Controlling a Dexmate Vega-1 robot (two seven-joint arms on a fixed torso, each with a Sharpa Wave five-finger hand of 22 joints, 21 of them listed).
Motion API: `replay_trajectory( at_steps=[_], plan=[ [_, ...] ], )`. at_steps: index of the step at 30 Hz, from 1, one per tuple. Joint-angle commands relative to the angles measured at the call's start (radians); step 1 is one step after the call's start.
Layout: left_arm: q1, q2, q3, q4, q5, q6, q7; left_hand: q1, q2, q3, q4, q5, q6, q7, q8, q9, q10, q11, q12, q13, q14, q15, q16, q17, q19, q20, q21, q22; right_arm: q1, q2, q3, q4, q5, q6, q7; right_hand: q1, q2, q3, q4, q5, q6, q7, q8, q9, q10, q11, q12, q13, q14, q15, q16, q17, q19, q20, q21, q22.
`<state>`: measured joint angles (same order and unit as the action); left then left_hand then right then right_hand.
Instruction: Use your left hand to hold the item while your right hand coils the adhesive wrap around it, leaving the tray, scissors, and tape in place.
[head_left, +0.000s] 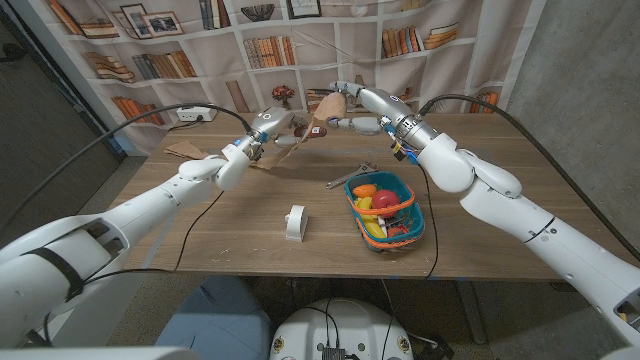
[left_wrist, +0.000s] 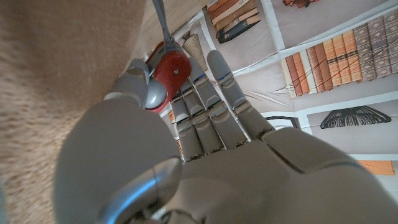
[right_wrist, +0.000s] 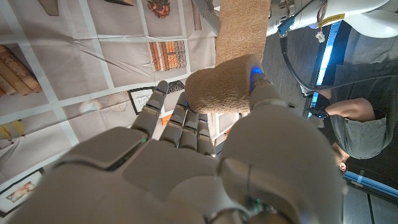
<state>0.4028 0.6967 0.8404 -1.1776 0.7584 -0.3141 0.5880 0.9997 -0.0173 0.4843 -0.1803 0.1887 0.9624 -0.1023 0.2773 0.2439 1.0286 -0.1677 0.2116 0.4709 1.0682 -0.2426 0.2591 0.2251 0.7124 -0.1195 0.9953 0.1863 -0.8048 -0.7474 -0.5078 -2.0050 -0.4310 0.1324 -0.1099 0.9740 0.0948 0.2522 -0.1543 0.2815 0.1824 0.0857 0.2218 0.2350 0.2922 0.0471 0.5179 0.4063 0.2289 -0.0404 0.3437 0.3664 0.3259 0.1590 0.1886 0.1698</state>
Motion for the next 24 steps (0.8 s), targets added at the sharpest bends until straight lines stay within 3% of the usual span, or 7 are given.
replay_trajectory(
  at_steps=[1,24],
  plan=[
    [-0.012,-0.018,0.015,0.006,0.008,-0.016,0.011,0.159,0.165,0.024,0.013,0.005,0.028,-0.018,0.003,0.005,0.003,-0.002,0.008,0.004,0.002,0.004,0.003,0.004,-0.005,-0.002,0.007,-0.001,0.005,0.006,0.009,0.003,-0.002,0.019,-0.006,0.002,0.006,0.009,-0.003,0.001,0.005,-0.002,0.003,0.002,0.044,-0.049,0.007,0.003,0.005,-0.036,0.0,0.0,-0.003,-0.001,0.001,0.004],
    [-0.004,-0.013,0.018,-0.011,0.011,-0.042,0.008,0.157,0.166,0.028,0.014,0.004,0.029,-0.02,0.0,0.007,0.004,-0.007,0.007,0.004,0.001,0.005,0.003,0.005,-0.01,-0.002,0.017,-0.002,0.041,0.033,0.018,0.014,-0.023,0.03,-0.02,0.007,0.006,0.012,-0.004,-0.002,0.01,0.0,0.004,0.002,0.044,-0.049,0.008,0.006,0.011,-0.036,0.0,-0.001,0.004,-0.005,0.005,0.004]
  ],
)
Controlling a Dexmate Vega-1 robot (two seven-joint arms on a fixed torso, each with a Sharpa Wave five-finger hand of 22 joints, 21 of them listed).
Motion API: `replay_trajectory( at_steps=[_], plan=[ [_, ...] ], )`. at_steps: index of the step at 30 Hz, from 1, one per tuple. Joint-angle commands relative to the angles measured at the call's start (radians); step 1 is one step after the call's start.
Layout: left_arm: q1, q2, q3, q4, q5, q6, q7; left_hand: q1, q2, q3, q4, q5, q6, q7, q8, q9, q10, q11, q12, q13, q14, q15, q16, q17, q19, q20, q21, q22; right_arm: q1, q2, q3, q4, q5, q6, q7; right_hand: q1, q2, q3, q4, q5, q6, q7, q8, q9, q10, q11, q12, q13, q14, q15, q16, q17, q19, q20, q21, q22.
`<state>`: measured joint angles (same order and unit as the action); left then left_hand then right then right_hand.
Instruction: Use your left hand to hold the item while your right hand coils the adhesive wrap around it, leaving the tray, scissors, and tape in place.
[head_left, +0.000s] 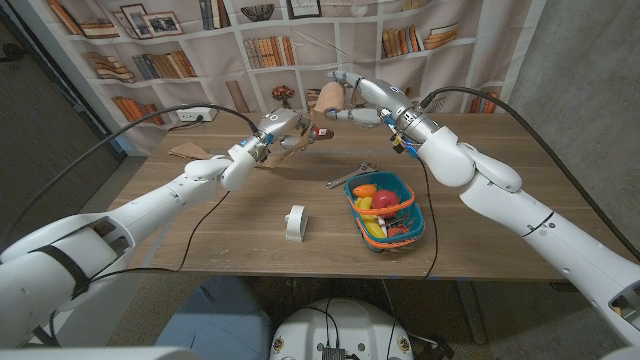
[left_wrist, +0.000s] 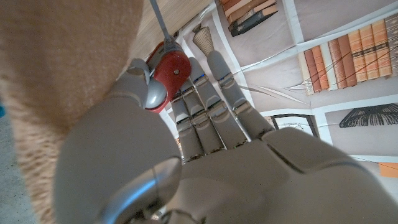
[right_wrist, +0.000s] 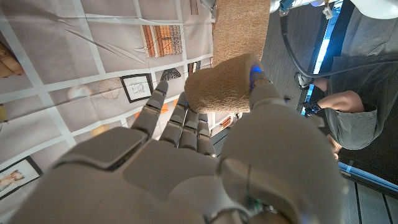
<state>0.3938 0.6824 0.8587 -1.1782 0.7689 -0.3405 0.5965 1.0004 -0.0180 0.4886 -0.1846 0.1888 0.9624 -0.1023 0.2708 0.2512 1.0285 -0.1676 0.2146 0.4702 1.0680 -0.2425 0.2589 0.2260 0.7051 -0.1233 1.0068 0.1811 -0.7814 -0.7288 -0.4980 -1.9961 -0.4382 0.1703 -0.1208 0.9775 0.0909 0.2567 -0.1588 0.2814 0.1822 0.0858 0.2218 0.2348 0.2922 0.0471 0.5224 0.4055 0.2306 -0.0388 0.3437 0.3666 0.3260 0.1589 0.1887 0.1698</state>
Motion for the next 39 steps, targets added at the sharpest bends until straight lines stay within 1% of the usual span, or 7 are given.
replay_trajectory(
  at_steps=[1,9,10,16,21,33,39],
  plan=[
    [0.006,0.001,-0.001,-0.011,0.002,-0.017,0.0,0.157,0.166,0.024,0.018,0.004,0.029,-0.019,0.007,-0.001,0.004,-0.006,0.003,0.004,0.001,0.005,0.003,0.004,-0.004,0.002,0.006,0.003,0.02,0.015,0.009,0.006,-0.017,-0.01,-0.01,0.004,0.009,0.008,0.0,-0.002,0.011,0.0,0.004,0.003,0.045,-0.049,0.004,0.006,0.009,-0.037,0.0,-0.001,0.004,-0.005,0.005,0.004],
    [0.013,0.0,-0.004,-0.021,-0.001,-0.029,0.001,0.156,0.164,0.025,0.017,0.004,0.03,-0.017,0.006,0.0,0.003,-0.005,0.004,0.005,-0.001,0.004,0.003,0.005,-0.005,0.001,0.009,0.003,0.035,0.02,0.017,0.007,-0.027,-0.028,-0.02,0.004,0.009,0.008,0.001,-0.003,0.011,0.0,0.004,0.003,0.046,-0.049,0.004,0.007,0.009,-0.038,-0.001,-0.001,0.006,-0.006,0.006,0.004],
    [0.015,0.0,-0.005,-0.021,-0.003,-0.032,0.003,0.156,0.165,0.025,0.017,0.004,0.028,-0.017,0.005,0.0,0.002,-0.003,0.003,0.005,-0.001,0.004,0.003,0.005,-0.006,0.002,0.01,0.003,0.034,0.021,0.02,0.005,-0.03,-0.029,-0.027,0.004,0.009,0.008,0.001,-0.003,0.011,0.0,0.004,0.003,0.049,-0.052,0.005,0.008,0.009,-0.036,-0.001,-0.001,0.005,-0.007,0.006,0.004],
    [0.032,-0.007,-0.02,-0.017,-0.012,-0.044,0.059,0.155,0.166,0.028,0.018,0.004,0.027,-0.016,0.003,0.0,0.0,-0.006,0.001,0.003,-0.006,0.005,-0.001,0.003,-0.008,-0.001,0.012,0.003,0.045,0.025,0.022,0.001,-0.043,-0.045,-0.035,0.002,0.007,0.006,0.002,-0.005,0.012,0.001,0.004,0.003,0.046,-0.051,0.004,0.008,0.01,-0.037,0.0,0.0,0.006,-0.009,0.006,0.004],
    [0.043,-0.003,-0.028,-0.025,-0.019,-0.038,0.057,0.155,0.164,0.029,0.017,0.004,0.027,-0.015,0.003,0.001,-0.002,-0.006,0.0,0.001,-0.008,0.004,-0.002,0.003,-0.01,-0.002,0.014,0.003,0.06,0.033,0.025,0.015,-0.034,-0.063,-0.034,0.002,0.008,0.006,0.003,-0.006,0.012,0.001,0.004,0.003,0.048,-0.051,0.005,0.009,0.009,-0.039,0.0,0.0,0.007,-0.009,0.007,0.004],
    [0.074,0.0,-0.049,-0.041,-0.043,-0.037,0.066,0.154,0.164,0.031,0.017,0.003,0.023,-0.015,0.0,0.001,-0.003,-0.003,-0.001,0.0,-0.008,0.004,-0.001,0.004,-0.009,-0.004,0.021,0.003,0.114,0.047,-0.005,0.056,-0.047,-0.101,-0.022,0.003,0.007,0.006,0.002,-0.008,0.014,0.001,0.004,0.003,0.047,-0.05,0.004,0.01,0.011,-0.037,0.001,0.001,0.009,-0.011,0.008,0.004],
    [0.087,-0.008,-0.062,-0.042,-0.078,-0.053,0.066,0.153,0.165,0.032,0.018,0.003,0.024,-0.016,-0.001,0.002,-0.003,-0.004,0.0,0.001,-0.009,0.004,-0.001,0.004,-0.009,-0.005,0.024,0.003,0.135,0.05,-0.018,0.071,-0.046,-0.096,-0.022,0.005,0.007,0.006,0.002,-0.008,0.013,0.0,0.004,0.004,0.047,-0.048,0.004,0.011,0.009,-0.037,0.001,0.002,0.009,-0.011,0.007,0.004]
  ],
)
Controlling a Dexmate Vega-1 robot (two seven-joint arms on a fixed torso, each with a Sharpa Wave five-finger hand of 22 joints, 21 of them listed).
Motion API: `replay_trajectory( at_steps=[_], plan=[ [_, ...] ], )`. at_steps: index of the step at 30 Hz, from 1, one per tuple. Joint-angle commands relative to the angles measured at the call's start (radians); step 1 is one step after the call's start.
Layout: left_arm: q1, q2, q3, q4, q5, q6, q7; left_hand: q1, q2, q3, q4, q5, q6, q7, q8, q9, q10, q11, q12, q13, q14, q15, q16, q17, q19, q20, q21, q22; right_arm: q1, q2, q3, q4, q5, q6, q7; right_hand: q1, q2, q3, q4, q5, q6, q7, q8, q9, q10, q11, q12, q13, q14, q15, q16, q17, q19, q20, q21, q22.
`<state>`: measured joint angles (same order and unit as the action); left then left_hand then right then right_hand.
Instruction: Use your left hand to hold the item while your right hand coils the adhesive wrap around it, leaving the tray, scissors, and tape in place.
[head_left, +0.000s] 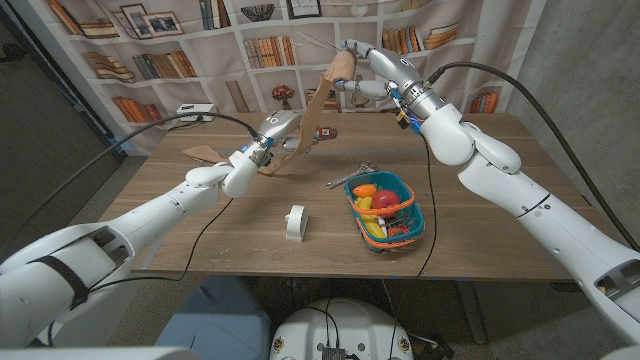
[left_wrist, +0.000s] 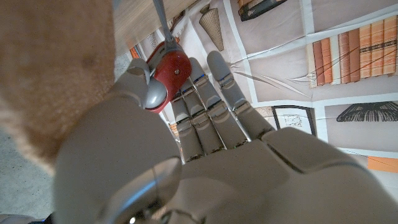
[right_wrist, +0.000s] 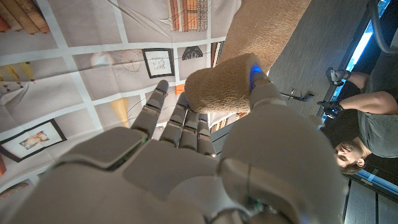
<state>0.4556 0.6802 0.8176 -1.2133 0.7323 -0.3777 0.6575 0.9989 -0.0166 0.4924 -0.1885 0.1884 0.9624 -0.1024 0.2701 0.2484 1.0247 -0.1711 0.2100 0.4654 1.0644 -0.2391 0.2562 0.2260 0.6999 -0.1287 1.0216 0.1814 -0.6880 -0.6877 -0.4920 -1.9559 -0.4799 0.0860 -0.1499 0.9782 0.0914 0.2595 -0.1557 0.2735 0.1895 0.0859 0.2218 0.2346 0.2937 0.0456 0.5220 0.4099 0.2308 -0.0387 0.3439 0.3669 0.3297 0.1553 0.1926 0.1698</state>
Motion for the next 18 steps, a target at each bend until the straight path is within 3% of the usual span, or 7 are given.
replay_trajectory(
  at_steps=[1,18],
  plan=[
    [0.024,-0.009,-0.024,0.0,-0.065,-0.033,-0.011,0.154,0.164,0.028,0.022,0.003,0.023,-0.015,0.0,0.005,0.001,0.0,0.004,0.006,-0.005,0.001,0.001,0.004,-0.005,0.001,0.009,0.002,0.045,0.009,-0.026,0.033,-0.006,-0.011,0.007,0.003,0.007,0.003,0.0,-0.001,0.006,0.0,0.003,0.004,0.044,-0.047,0.004,0.007,0.008,-0.038,0.0,0.002,0.005,-0.007,0.003,0.004],
    [0.047,-0.011,-0.049,-0.009,-0.092,-0.068,-0.027,0.152,0.163,0.03,0.022,0.002,0.024,-0.018,-0.002,0.005,0.0,-0.004,0.004,0.004,-0.006,0.001,0.001,0.004,-0.006,-0.004,0.015,0.002,0.123,0.034,-0.062,0.11,-0.011,-0.004,0.013,0.001,0.008,0.002,0.002,-0.003,0.009,0.001,0.004,0.004,0.047,-0.048,0.005,0.008,0.009,-0.039,0.001,0.003,0.006,-0.008,0.003,0.004]
  ],
)
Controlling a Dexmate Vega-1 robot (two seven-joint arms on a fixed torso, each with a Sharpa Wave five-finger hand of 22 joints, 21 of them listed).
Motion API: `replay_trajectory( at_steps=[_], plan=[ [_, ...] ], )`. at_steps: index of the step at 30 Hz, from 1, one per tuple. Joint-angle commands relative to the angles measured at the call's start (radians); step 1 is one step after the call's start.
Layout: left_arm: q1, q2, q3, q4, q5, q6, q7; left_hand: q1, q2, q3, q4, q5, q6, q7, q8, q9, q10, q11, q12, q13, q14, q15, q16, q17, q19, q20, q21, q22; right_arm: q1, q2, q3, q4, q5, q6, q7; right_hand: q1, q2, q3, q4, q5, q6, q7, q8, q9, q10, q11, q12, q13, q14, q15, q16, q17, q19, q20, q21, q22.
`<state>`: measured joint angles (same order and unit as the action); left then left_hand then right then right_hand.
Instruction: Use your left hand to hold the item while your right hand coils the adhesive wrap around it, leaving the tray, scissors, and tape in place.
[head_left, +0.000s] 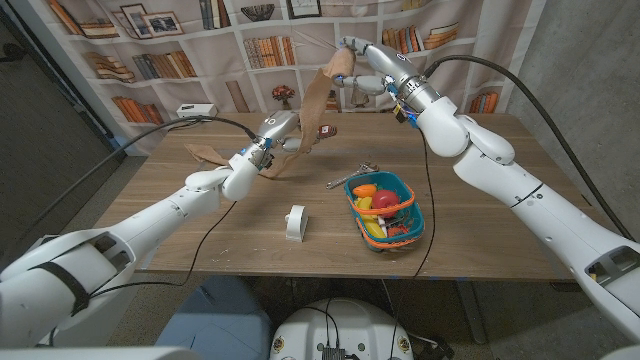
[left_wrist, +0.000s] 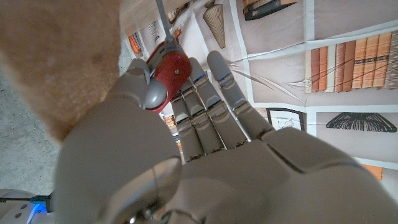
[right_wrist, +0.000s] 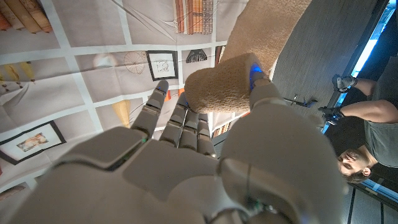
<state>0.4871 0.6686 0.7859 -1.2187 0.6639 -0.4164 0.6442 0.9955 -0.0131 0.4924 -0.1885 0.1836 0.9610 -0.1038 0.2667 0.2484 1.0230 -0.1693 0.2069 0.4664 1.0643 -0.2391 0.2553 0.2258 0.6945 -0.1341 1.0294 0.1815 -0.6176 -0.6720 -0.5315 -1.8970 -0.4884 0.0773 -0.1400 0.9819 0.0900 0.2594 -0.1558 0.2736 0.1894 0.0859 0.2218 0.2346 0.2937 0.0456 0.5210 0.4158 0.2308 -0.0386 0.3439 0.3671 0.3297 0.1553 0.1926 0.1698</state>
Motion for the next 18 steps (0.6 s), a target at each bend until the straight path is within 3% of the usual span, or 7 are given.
replay_trajectory(
  at_steps=[1,12,18],
  plan=[
    [0.017,0.001,-0.019,-0.006,-0.023,-0.029,-0.013,0.155,0.16,0.031,0.022,0.007,0.026,-0.016,0.002,0.005,0.0,-0.006,0.006,0.003,-0.006,0.001,0.002,0.005,-0.003,0.001,0.007,0.002,0.059,0.02,-0.025,0.057,-0.004,0.004,0.005,-0.003,0.01,0.002,0.002,-0.003,0.01,0.0,0.005,0.004,0.047,-0.047,0.005,0.003,0.009,-0.039,0.001,0.003,0.006,-0.008,0.003,0.004],
    [0.04,0.011,-0.037,-0.027,-0.015,-0.033,0.006,0.153,0.159,0.032,0.023,0.006,0.024,-0.017,0.0,0.006,0.002,-0.008,0.007,0.003,-0.008,0.001,0.002,0.005,-0.006,0.0,0.011,0.001,0.098,0.041,-0.043,0.118,0.01,-0.032,0.01,-0.009,0.011,0.0,0.006,-0.004,0.011,0.001,0.004,0.005,0.045,-0.047,0.005,0.004,0.006,-0.037,0.001,0.006,0.011,-0.014,0.005,0.004],
    [0.069,0.027,-0.063,-0.074,-0.032,-0.027,0.004,0.152,0.159,0.032,0.023,0.005,0.025,-0.018,0.0,0.006,0.002,-0.007,0.008,0.004,-0.007,0.001,0.003,0.006,-0.006,-0.001,0.013,0.001,0.121,0.055,-0.056,0.171,0.016,-0.061,-0.001,-0.012,0.01,-0.002,0.007,-0.005,0.013,0.002,0.005,0.005,0.047,-0.046,0.005,0.005,0.005,-0.036,0.001,0.006,0.017,-0.018,0.007,0.004]
  ],
)
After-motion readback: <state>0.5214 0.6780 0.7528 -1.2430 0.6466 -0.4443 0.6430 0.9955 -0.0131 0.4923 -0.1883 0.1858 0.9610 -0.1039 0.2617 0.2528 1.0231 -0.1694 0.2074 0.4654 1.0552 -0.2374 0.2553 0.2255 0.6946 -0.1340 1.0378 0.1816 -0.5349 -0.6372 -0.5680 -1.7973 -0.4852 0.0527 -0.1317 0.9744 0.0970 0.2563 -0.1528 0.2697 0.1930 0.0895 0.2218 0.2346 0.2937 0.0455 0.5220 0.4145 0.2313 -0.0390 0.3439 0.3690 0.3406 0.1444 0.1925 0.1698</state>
